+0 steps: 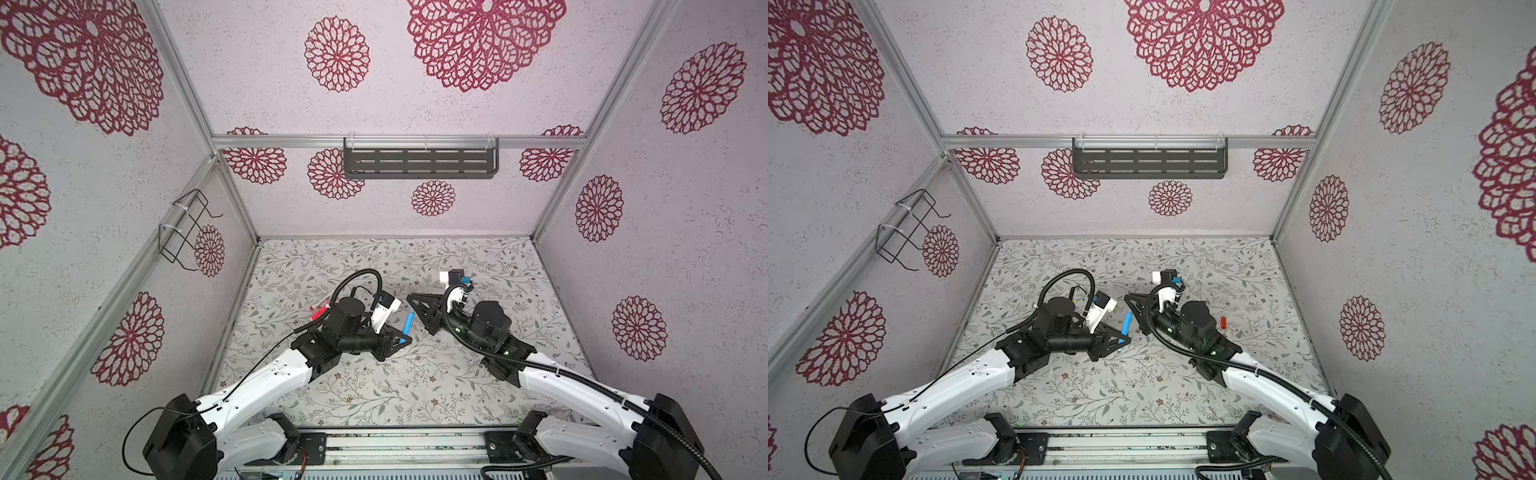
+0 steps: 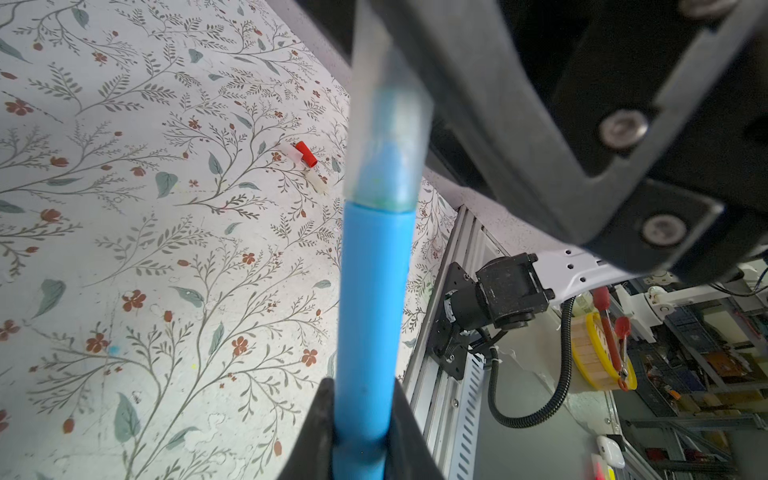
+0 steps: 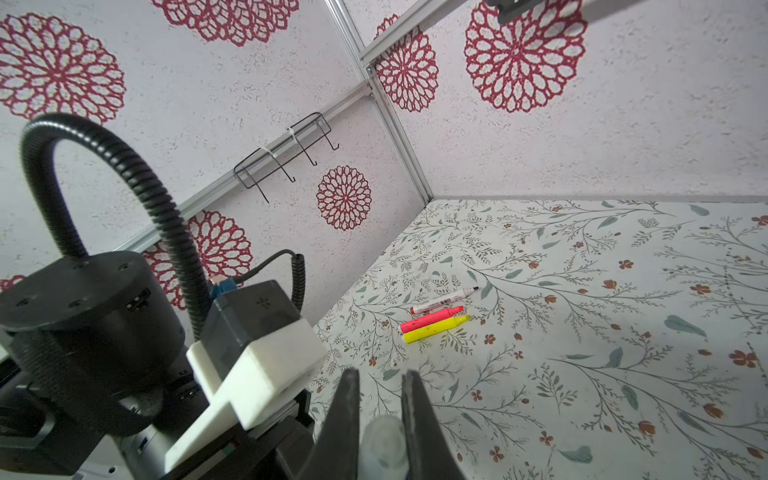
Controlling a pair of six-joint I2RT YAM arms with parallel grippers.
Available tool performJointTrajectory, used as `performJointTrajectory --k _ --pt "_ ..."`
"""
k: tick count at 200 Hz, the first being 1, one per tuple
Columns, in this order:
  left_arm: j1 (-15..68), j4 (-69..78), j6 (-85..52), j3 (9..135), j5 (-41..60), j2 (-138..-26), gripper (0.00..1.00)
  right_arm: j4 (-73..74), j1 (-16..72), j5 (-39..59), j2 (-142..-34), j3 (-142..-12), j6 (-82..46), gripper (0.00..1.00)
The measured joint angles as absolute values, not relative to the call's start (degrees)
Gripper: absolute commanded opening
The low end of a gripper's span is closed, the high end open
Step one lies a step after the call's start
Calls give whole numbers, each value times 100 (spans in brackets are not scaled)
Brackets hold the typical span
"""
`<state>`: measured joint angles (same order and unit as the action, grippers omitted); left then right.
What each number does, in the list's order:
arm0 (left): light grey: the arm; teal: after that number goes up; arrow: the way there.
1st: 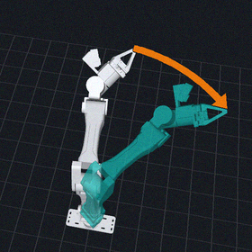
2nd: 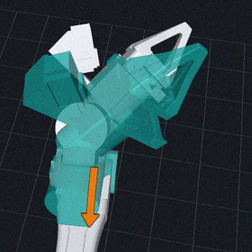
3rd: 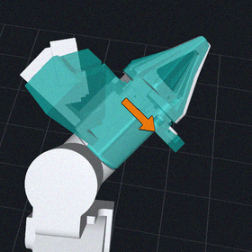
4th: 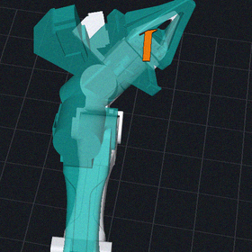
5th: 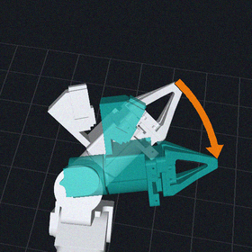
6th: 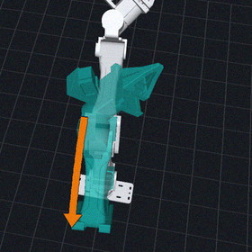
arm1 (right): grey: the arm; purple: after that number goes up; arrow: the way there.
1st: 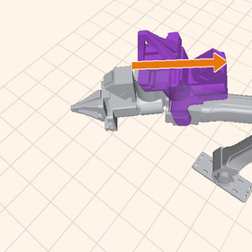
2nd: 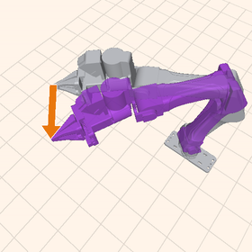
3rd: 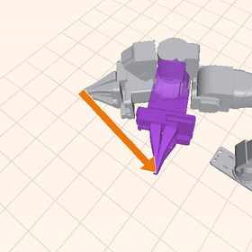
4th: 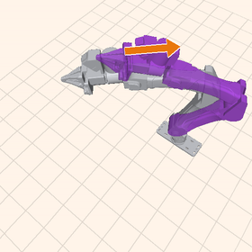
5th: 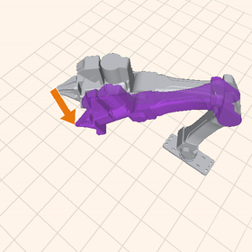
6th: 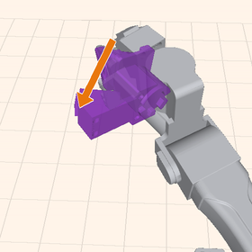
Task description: Insert the pens into the pen caps
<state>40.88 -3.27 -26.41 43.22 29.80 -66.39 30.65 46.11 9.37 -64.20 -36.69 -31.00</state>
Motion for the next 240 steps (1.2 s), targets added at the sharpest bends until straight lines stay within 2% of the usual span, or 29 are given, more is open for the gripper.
performJointTrajectory --k 156,199,218,228,240 --pt "3747 -598 -2779 4313 3312 -6525 0 3728 5107 16 -6879 -3531 -3465 0" --pt "3649 -572 -2766 4313 3369 -6523 0 2788 5124 5 -6818 -4189 -3240 0" --pt "3632 -504 -2738 4313 3354 -6521 0 2117 5063 183 -6845 -4633 -2985 35" --pt "3627 -259 -2779 4313 3179 -6510 0 1584 4974 526 -6838 -4860 -2733 41" --pt "3485 69 -2766 4357 2799 -6484 0 1004 4936 904 -6820 -4934 -2574 44"
